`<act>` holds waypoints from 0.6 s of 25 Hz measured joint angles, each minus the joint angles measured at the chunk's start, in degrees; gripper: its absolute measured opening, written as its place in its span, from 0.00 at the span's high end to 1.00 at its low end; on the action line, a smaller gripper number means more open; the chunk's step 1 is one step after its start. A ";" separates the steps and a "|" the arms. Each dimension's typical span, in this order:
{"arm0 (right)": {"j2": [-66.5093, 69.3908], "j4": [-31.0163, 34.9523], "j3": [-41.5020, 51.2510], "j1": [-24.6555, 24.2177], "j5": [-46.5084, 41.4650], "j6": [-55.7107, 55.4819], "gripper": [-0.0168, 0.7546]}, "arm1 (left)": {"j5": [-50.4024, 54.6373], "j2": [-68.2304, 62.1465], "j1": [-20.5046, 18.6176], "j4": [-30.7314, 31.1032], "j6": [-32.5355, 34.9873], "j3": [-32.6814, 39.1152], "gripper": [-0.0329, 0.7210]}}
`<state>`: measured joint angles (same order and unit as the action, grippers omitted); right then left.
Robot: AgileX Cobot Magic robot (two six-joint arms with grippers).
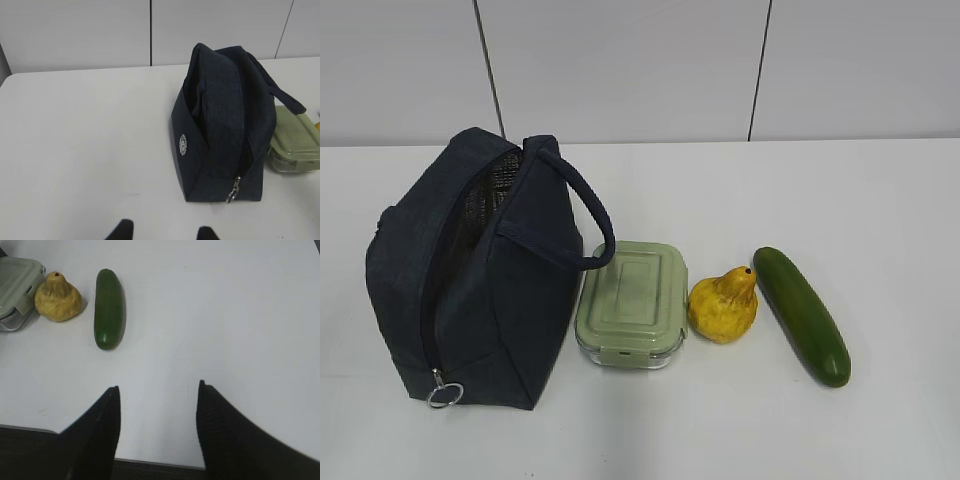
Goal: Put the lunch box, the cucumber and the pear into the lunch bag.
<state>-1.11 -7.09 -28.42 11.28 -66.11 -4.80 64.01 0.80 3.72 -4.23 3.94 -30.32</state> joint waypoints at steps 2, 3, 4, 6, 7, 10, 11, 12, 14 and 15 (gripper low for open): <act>0.00 0.00 0.00 0.00 0.00 0.00 0.47 | 0.00 0.00 0.00 0.00 0.00 0.00 0.64; 0.00 0.00 0.00 0.00 0.00 0.00 0.47 | 0.00 0.00 0.00 0.00 0.00 0.00 0.64; 0.00 0.00 0.00 0.00 0.00 0.00 0.47 | 0.00 0.00 0.00 0.00 0.00 0.00 0.64; 0.00 0.00 0.00 0.00 0.00 0.00 0.47 | 0.00 0.00 0.00 0.00 0.00 0.00 0.64; 0.00 0.00 0.00 0.00 0.00 0.00 0.47 | 0.00 0.00 0.00 0.00 0.00 0.00 0.64; 0.00 0.00 0.00 0.00 0.00 0.00 0.47 | 0.00 0.00 0.00 0.00 0.00 0.00 0.64; 0.00 0.00 0.00 0.00 0.00 0.00 0.47 | 0.00 0.00 0.00 0.00 0.00 0.00 0.64; 0.00 0.00 0.00 0.00 0.00 0.00 0.47 | 0.00 0.00 0.00 0.00 0.00 0.00 0.64; 0.00 0.00 0.00 0.00 0.00 0.00 0.47 | 0.00 0.00 0.00 0.00 0.00 0.00 0.64; 0.00 0.00 0.00 0.00 0.00 0.00 0.47 | 0.00 0.00 0.00 0.00 0.00 0.00 0.64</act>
<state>-1.11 -7.09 -28.42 11.28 -66.11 -4.80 64.01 0.80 3.72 -4.23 3.94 -30.32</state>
